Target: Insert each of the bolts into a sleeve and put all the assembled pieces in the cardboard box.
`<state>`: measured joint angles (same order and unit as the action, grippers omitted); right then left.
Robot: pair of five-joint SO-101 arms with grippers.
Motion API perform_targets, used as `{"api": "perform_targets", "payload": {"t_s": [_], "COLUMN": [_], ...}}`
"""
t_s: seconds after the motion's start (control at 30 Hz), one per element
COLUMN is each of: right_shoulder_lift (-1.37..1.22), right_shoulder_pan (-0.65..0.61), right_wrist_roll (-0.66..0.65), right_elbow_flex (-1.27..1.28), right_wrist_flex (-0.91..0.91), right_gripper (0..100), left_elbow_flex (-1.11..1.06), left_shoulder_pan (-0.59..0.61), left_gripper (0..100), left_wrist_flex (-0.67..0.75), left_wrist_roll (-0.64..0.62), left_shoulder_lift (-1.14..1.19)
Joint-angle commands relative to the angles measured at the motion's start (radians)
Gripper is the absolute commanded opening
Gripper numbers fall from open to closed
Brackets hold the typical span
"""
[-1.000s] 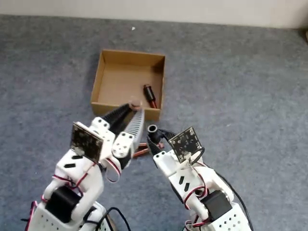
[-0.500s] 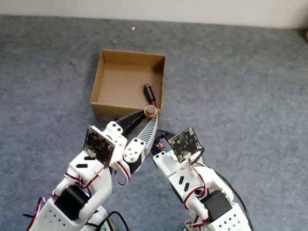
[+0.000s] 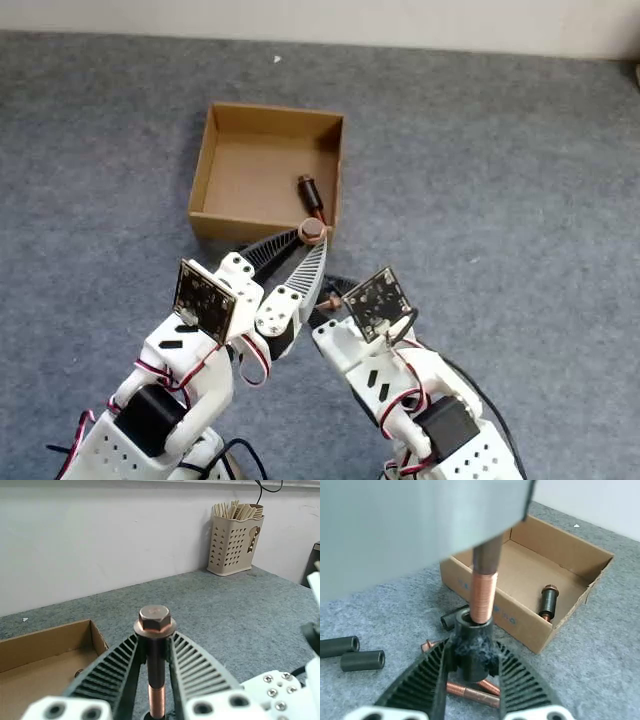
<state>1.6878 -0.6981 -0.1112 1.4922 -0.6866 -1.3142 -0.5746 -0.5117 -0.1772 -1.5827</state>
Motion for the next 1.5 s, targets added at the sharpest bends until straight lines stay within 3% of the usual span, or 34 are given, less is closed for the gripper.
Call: {"api": "perform_targets", "payload": {"t_s": [0.0, 0.9, 1.07, 1.47], "right_shoulder_lift": [0.018, 0.018, 0.018, 0.018], "right_shoulder_pan": [-0.019, 0.081, 0.081, 0.079], "right_wrist_roll": [-0.064, -0.078, -0.078, -0.078], "right_elbow_flex": [-0.018, -0.047, -0.047, -0.079], "right_wrist_flex": [0.033, 0.067, 0.067, 0.067], "right_gripper": [0.5, 0.5, 0.5, 0.5], "left_elbow_flex": [-0.022, -0.025, -0.018, -0.018], "left_shoulder_pan": [-0.015, -0.010, 0.027, 0.048], "left_gripper": [1, 3, 10, 10], "left_wrist_flex": [0.026, 0.021, -0.057, -0.107], "left_wrist_roll": [-0.009, -0.014, -0.015, -0.015], "left_shoulder_lift": [-0.013, -0.013, -0.013, -0.008]}}
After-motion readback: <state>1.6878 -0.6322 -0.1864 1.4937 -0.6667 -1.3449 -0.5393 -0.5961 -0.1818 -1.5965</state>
